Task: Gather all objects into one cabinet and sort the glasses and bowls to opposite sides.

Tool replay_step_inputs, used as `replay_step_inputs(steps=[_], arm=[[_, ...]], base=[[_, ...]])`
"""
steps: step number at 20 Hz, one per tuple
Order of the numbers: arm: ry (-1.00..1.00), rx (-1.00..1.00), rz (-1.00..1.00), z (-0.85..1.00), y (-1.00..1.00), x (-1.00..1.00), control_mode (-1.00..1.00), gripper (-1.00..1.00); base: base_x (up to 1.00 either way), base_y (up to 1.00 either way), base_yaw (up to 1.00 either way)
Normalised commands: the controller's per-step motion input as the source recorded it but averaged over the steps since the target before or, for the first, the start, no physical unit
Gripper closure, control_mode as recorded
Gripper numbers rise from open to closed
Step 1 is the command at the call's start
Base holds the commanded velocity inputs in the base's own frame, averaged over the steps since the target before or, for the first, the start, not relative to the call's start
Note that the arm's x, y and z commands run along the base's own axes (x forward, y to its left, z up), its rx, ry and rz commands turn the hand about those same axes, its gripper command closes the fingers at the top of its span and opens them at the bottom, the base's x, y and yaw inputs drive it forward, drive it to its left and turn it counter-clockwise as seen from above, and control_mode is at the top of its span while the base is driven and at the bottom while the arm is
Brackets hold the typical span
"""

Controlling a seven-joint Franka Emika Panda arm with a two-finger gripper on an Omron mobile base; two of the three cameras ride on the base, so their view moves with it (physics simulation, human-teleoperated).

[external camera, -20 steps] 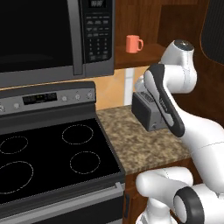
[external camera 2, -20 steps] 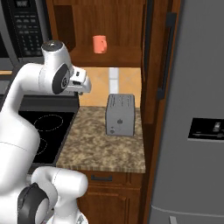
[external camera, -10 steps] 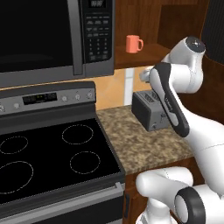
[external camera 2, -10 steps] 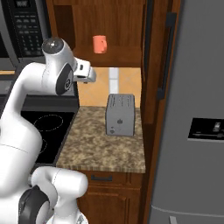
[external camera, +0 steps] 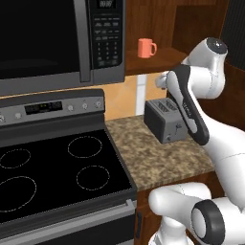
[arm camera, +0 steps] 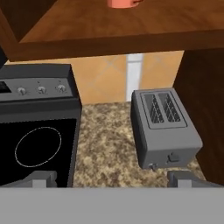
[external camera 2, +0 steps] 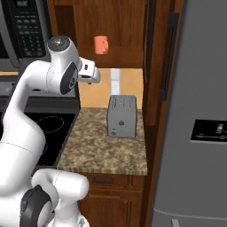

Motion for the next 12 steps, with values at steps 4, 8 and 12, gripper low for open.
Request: replay_step_inputs(steps=[4, 8, 12], arm=[[-0.15, 0.04, 0.17, 0.21, -0.16, 0.06, -1.0, -1.0], [-0.22, 0.0, 0.12, 0.59, -0.08, 0.28, -1.0, -1.0], [-0.04, 0.0, 0.1, 0.22, 0.0, 0.52, -1.0, -1.0]], base=[[0.0, 0.0, 0.0], [0.0, 0.0, 0.0], [0.0, 0.0, 0.0]])
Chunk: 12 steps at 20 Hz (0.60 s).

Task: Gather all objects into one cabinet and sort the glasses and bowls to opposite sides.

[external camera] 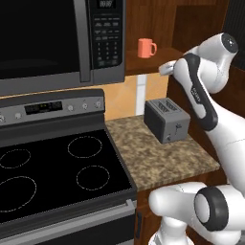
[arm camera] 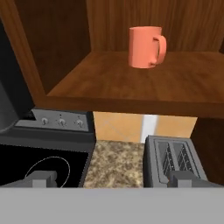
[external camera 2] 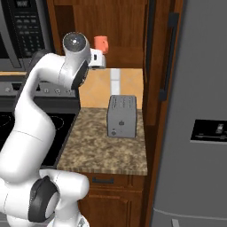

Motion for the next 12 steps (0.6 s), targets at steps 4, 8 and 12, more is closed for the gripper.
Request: replay_step_inputs(steps=[4, 8, 12], arm=[[0.02, 0.0, 0.1, 0.01, -0.01, 0.59, -1.0, -1.0], [0.08, 0.0, 0.04, 0.0, 0.0, 0.55, -1.0, -1.0], [0.15, 0.0, 0.0, 0.0, 0.0, 0.52, -1.0, -1.0]], base=[[0.0, 0.0, 0.0], [0.0, 0.0, 0.0], [0.0, 0.0, 0.0]])
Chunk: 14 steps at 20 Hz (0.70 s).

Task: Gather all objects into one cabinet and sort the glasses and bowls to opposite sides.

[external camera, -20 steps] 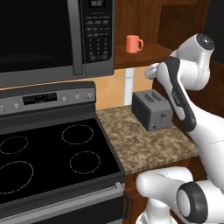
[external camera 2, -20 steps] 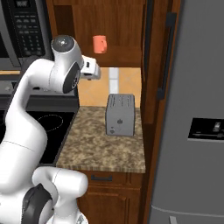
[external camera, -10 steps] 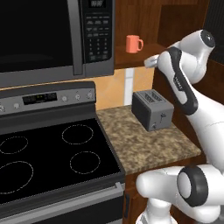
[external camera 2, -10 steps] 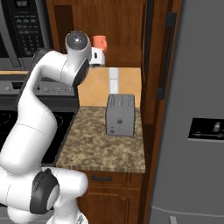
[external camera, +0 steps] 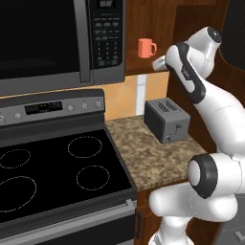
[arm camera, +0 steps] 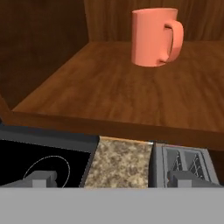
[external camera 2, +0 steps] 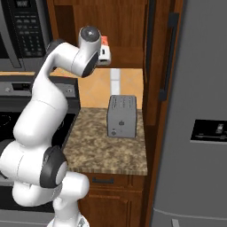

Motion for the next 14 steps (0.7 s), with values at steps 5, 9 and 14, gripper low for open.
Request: replay_step_inputs(steps=[5, 9, 14], arm=[[0.13, 0.0, 0.0, 0.0, 0.0, 0.5, -1.0, -1.0], [-0.01, 0.0, 0.02, 0.0, 0.0, 0.2, -1.0, -1.0], [-0.08, 0.0, 0.03, 0.02, 0.0, 0.18, -1.0, -1.0]], base=[[0.0, 0.0, 0.0], [0.0, 0.0, 0.0], [0.0, 0.0, 0.0]])
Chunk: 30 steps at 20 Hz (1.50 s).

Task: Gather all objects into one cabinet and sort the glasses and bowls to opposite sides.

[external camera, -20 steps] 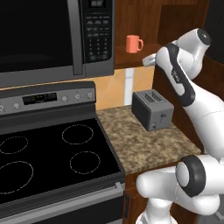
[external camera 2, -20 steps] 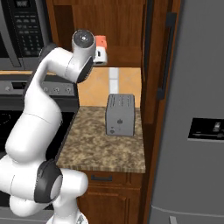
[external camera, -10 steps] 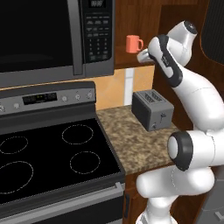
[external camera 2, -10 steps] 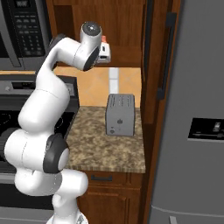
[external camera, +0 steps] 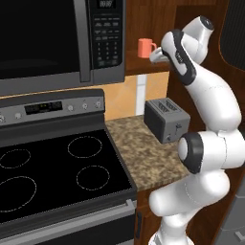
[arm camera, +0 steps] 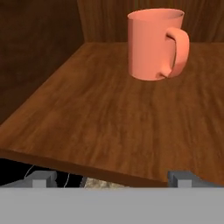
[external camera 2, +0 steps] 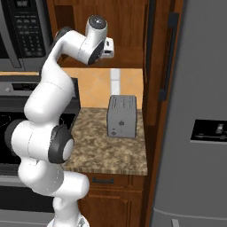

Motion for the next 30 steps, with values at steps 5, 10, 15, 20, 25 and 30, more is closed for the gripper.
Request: replay_step_inputs(steps=[5, 10, 15, 20, 25, 30], arm=[[-0.07, 0.0, 0.04, 0.0, -0.01, 0.45, -1.0, -1.0], [-0.03, 0.0, 0.05, 0.0, -0.15, 0.4, -1.0, -1.0], [0.0, 0.01, 0.06, 0.0, -0.09, 0.4, -1.0, -1.0], [0.0, 0.01, 0.06, 0.04, -0.04, 0.36, -1.0, -1.0], [0.0, 0.0, 0.05, 0.13, -0.04, 0.36, -1.0, -1.0], [0.0, 0.0, 0.05, 0.06, 0.0, 0.37, -1.0, -1.0]], base=[[0.0, 0.0, 0.0], [0.0, 0.0, 0.0], [0.0, 0.0, 0.0], [0.0, 0.0, 0.0], [0.0, 0.0, 0.0], [0.0, 0.0, 0.0]])
